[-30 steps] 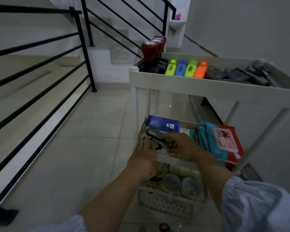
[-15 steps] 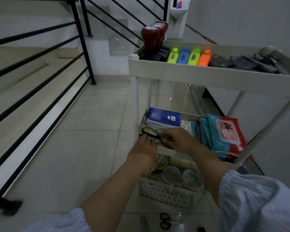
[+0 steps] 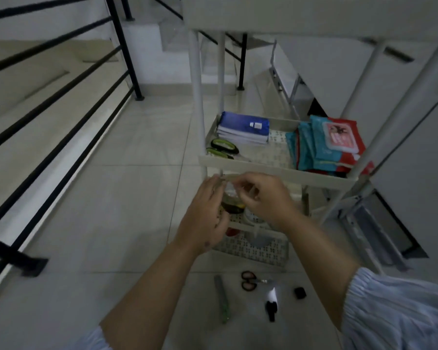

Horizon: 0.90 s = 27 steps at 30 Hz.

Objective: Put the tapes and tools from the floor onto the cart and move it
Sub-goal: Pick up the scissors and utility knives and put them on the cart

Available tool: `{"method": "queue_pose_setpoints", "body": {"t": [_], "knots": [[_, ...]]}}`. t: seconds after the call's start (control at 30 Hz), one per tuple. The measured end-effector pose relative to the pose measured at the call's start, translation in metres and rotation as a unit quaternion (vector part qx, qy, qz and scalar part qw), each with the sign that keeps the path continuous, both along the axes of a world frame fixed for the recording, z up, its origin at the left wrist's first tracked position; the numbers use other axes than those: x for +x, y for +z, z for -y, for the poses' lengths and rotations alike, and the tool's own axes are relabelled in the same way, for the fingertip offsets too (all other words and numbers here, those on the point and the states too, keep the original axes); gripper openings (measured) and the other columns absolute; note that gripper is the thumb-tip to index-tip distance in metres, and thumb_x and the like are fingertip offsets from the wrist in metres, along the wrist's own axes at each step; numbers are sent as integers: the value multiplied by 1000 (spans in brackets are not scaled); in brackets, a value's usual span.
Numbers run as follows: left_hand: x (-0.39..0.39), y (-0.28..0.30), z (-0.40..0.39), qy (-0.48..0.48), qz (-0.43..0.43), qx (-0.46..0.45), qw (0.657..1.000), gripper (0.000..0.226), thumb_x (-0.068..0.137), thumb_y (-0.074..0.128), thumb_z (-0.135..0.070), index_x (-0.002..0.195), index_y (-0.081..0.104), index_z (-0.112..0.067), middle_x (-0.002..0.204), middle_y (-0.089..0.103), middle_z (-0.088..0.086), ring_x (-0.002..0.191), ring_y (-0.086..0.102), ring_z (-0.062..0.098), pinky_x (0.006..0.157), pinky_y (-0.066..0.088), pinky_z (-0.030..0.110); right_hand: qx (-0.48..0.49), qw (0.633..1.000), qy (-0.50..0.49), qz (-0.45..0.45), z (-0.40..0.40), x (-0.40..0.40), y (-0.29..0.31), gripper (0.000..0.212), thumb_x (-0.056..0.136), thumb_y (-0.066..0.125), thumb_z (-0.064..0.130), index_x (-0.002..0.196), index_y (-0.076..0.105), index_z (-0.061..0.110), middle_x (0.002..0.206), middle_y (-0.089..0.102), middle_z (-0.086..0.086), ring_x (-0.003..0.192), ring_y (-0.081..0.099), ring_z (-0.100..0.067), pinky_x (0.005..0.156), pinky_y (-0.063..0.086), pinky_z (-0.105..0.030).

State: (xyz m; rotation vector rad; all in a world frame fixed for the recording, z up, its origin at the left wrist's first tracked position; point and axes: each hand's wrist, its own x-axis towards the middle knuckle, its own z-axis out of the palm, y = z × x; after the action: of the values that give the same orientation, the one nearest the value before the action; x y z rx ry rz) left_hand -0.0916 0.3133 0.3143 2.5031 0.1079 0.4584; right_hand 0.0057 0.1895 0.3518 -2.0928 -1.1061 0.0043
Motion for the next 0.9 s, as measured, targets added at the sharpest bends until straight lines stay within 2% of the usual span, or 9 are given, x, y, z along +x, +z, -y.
{"method": "queue_pose_setpoints", "body": {"t": [0.1, 0.2, 0.27, 0.33, 0.43, 0.53, 0.6, 0.73, 0.9], "knots": [[-15, -42, 13, -11, -2, -10, 1000, 58, 82, 46, -13, 137, 32, -1, 144, 33, 23, 134, 21, 20, 112, 9, 12, -33, 999, -10, -36, 19, -12, -53, 17, 85, 57, 6, 98, 67, 5, 97, 71, -11, 86, 63, -20, 66, 39, -12], [-24, -90, 35, -13, -92, -35, 995, 61, 85, 42, -20, 142, 23, -7, 153, 17, 14, 143, 12, 22, 115, 6, 22, -79, 994, -11, -72, 44, -20, -116, 14, 85, 57, 4, 95, 66, 3, 93, 70, -15, 84, 63, -27, 67, 43, -26], [-26, -127, 51, -6, -140, -19, 990, 64, 89, 44, -19, 145, 14, -11, 155, 9, 8, 144, 7, 21, 110, -7, 14, -108, 990, -14, -85, 62, -19, -159, 14, 83, 58, 3, 94, 66, 2, 92, 70, -16, 83, 63, -29, 72, 50, -33], [-26, -162, 67, 9, -187, -30, 982, 67, 91, 46, -17, 145, 7, -12, 156, 2, 6, 145, 4, 20, 112, -7, 16, -139, 984, -16, -111, 80, -16, -198, 17, 82, 57, 1, 96, 66, -1, 96, 70, -19, 88, 64, -32, 77, 53, -37], [-28, -208, 84, 12, -267, -56, 962, 67, 92, 43, -20, 145, 3, -10, 156, -6, 7, 145, -3, 21, 115, -1, 24, -172, 975, -23, -141, 104, -10, -246, 22, 83, 56, -3, 102, 66, -4, 106, 68, -21, 99, 63, -31, 86, 44, -27], [-26, -250, 92, -6, -332, -35, 943, 75, 85, 23, -48, 144, -3, -9, 155, -7, 7, 145, -7, 23, 120, 2, 40, -187, 966, -38, -177, 119, -2, -290, 23, 83, 56, -3, 105, 65, -2, 110, 66, -20, 104, 60, -30, 89, 42, -27], [-20, -276, 95, -7, -372, -37, 927, 80, 84, 13, -56, 143, -9, -8, 154, -12, 5, 142, -15, 16, 119, -2, 39, -187, 962, -38, -197, 123, 8, -320, 24, 81, 53, -7, 102, 65, -2, 110, 65, -20, 104, 59, -31, 90, 40, -28], [1, -313, 97, 22, -397, -104, 912, 69, 97, 34, -33, 144, -10, -9, 155, -15, 7, 143, -15, 20, 115, -3, 26, -208, 951, -47, -222, 119, 27, -374, 31, 84, 49, -1, 112, 60, -5, 122, 59, -23, 115, 54, -33, 100, 34, -29], [15, -347, 91, 53, -385, -105, 916, 69, 96, 37, -28, 144, -5, -2, 156, -4, 13, 145, -5, 22, 116, -1, 27, -246, 934, -66, -249, 112, 40, -419, 40, 89, 46, -5, 128, 44, -2, 137, 46, -20, 126, 44, -28, 101, 23, -19]]}}
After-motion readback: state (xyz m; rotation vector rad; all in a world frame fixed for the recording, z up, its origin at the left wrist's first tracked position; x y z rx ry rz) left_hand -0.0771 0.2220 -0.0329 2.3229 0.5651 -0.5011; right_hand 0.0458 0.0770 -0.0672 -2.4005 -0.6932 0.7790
